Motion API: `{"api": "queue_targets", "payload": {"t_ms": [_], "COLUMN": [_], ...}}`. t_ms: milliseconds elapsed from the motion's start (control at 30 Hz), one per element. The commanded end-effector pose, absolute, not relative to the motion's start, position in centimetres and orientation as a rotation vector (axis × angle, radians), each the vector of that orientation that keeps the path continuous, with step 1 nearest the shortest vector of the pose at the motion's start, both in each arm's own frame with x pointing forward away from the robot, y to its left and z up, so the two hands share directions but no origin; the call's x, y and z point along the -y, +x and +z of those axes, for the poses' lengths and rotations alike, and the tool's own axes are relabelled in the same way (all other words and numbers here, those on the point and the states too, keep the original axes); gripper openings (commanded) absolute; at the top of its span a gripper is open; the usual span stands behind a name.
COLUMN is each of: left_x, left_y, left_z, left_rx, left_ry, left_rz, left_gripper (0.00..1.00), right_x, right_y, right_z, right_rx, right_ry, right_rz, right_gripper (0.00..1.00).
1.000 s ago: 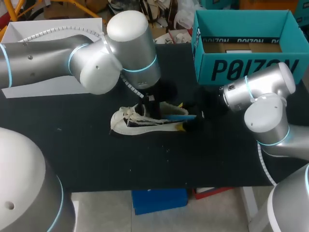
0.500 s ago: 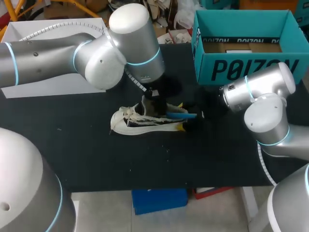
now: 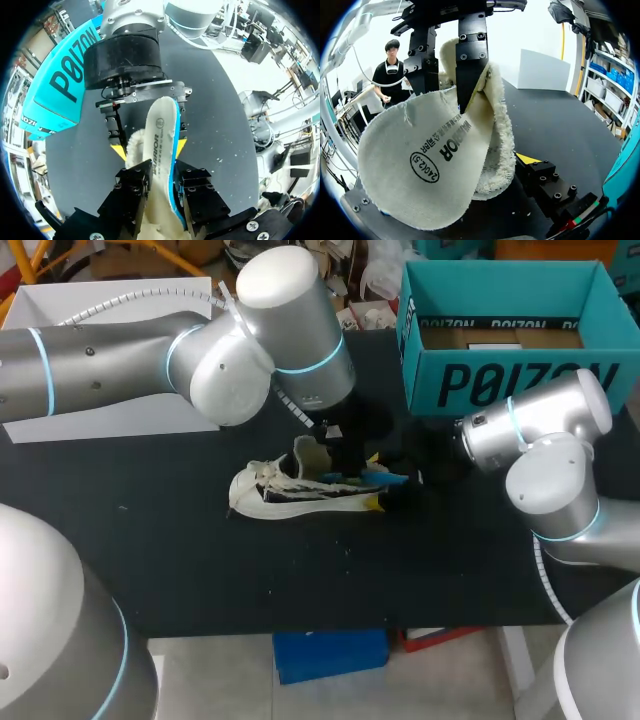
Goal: Take the shoe out of the shoebox, open the shoe tongue, remove and reinsert the insole, then place the shoe into the shoebox
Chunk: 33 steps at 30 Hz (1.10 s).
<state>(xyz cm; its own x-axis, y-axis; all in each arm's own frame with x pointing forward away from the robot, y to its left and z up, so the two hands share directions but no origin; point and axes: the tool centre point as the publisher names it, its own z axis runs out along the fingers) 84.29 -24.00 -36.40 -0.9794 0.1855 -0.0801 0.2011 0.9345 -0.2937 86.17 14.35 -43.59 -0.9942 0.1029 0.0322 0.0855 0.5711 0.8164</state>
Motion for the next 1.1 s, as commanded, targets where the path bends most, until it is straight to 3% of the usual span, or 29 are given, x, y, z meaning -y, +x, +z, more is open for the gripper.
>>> {"api": "queue_targets", "payload": {"t_ms": [33, 333, 367, 400, 633, 1100], "left_x": [25.0, 25.6, 25.6, 25.6, 24.0, 21.4], "left_y": [84.1, 84.4, 84.4, 84.5, 83.3, 79.4], "left_z": [-36.8, -37.1, -37.2, -37.2, -35.8, -26.7], "left_rx": [-3.032, -3.034, -3.034, -3.034, -3.027, -2.934], "left_ry": [0.333, 0.370, 0.374, 0.376, 0.392, 0.358], "left_rz": [-0.449, -0.450, -0.450, -0.450, -0.501, -0.991], "left_gripper": [0.26, 0.23, 0.20, 0.00, 0.00, 0.00], "right_x": [-14.5, -14.5, -14.5, -14.5, -14.5, -14.5], "right_y": [86.4, 86.4, 86.4, 86.4, 86.4, 86.4], "right_z": [-43.8, -43.8, -43.8, -43.8, -43.8, -43.8], "right_rx": [-2.770, -2.770, -2.770, -2.770, -2.770, -2.770], "right_ry": [0.168, 0.168, 0.168, 0.168, 0.168, 0.168], "right_rz": [1.433, 1.433, 1.433, 1.433, 1.433, 1.433], "right_gripper": [0.00, 0.00, 0.00, 0.00, 0.00, 0.00]}}
